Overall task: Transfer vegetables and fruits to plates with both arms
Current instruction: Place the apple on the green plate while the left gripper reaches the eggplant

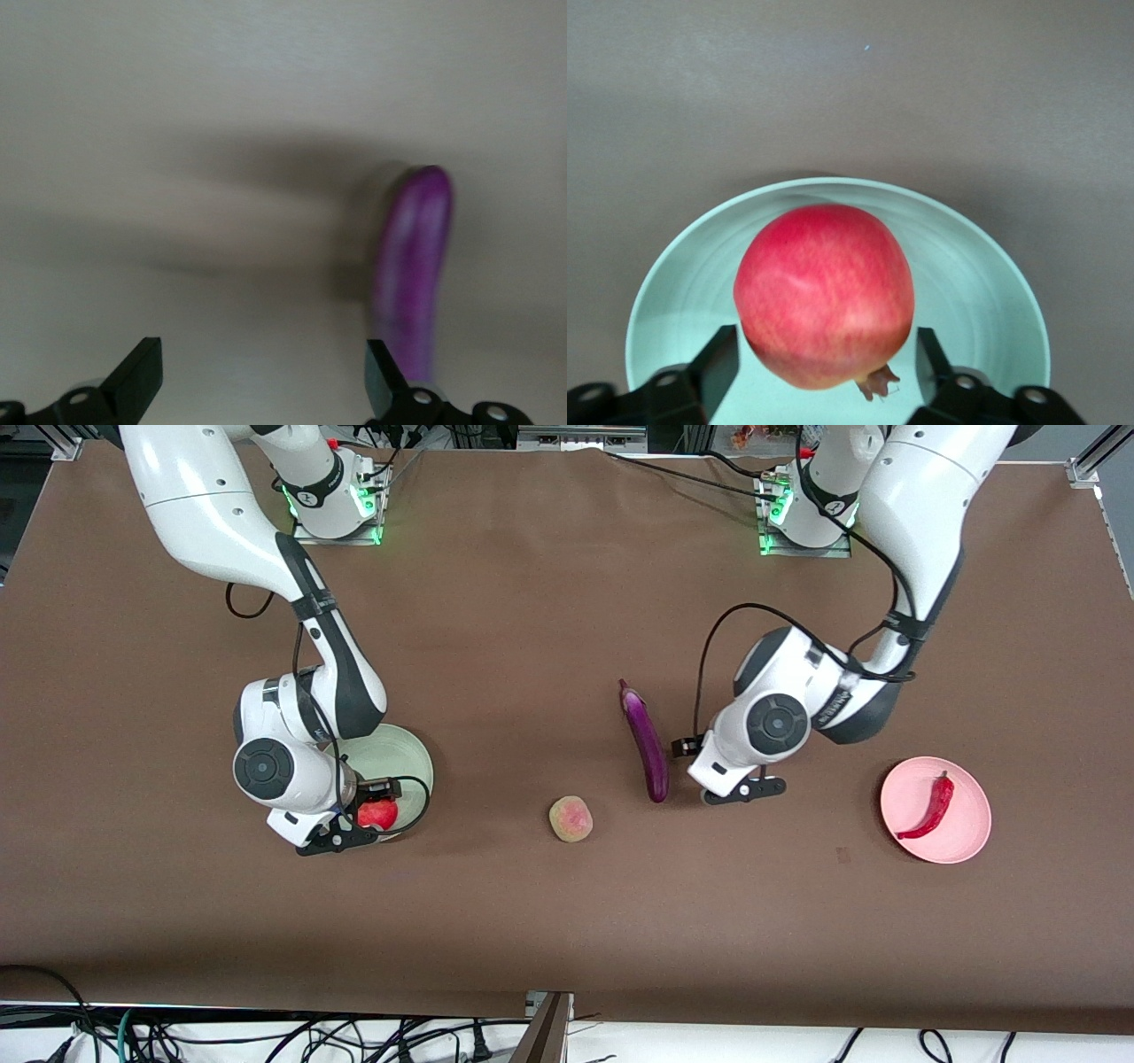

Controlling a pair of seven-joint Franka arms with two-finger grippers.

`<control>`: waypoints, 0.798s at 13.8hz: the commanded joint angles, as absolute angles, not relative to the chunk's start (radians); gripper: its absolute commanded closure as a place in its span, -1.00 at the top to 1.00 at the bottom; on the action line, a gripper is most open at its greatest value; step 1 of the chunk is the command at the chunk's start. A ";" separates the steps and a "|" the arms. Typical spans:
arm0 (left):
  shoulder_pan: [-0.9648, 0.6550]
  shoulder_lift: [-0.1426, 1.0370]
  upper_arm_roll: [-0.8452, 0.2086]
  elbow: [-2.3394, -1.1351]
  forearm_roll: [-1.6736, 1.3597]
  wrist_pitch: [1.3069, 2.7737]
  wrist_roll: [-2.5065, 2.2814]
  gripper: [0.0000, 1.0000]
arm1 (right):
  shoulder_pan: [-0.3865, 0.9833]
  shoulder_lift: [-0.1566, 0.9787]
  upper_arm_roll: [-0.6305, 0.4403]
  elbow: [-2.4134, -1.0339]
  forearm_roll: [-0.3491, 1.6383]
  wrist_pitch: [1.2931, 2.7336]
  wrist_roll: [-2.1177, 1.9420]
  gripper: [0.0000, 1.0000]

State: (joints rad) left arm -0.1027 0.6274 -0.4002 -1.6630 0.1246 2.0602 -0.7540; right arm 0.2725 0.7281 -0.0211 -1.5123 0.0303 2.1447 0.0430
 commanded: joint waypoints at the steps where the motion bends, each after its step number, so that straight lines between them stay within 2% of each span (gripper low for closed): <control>1: -0.100 0.647 -0.396 -1.739 0.075 2.252 -0.769 1.00 | 0.262 0.693 -0.002 -1.516 0.044 2.136 0.067 0.99; 2: -0.109 0.659 -0.396 -1.747 0.074 2.307 -0.767 1.00 | 0.270 0.690 0.000 -1.482 0.046 2.085 0.122 0.99; 4: -0.113 0.670 -0.396 -1.743 0.075 2.325 -0.769 1.00 | 0.305 0.699 0.015 -1.395 0.044 2.001 0.268 0.99; 6: -0.118 0.699 -0.396 -1.750 0.074 2.382 -0.769 1.00 | 0.366 0.712 0.029 -1.370 0.043 2.014 0.423 0.99; 8: -0.135 0.704 -0.397 -1.756 0.074 2.395 -0.770 1.00 | 0.444 0.770 0.031 -1.294 0.043 2.078 0.591 0.99; 9: -0.137 0.703 -0.396 -1.756 0.074 2.395 -0.767 0.86 | 0.472 0.797 0.031 -1.258 0.043 2.112 0.653 0.99; 10: -0.137 0.703 -0.396 -1.756 0.074 2.395 -0.765 0.16 | 0.501 0.825 0.031 -1.224 0.041 2.141 0.705 0.99; 11: -0.141 0.703 -0.397 -1.753 0.074 2.398 -0.767 -0.39 | 0.518 0.845 0.031 -1.197 0.041 2.167 0.745 0.99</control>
State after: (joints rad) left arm -0.1299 0.7109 -0.4001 -1.7506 0.0968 2.3836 -0.7702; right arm 0.4924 0.7689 0.0351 -1.3023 0.0367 2.1403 0.6665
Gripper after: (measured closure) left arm 0.062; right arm 0.004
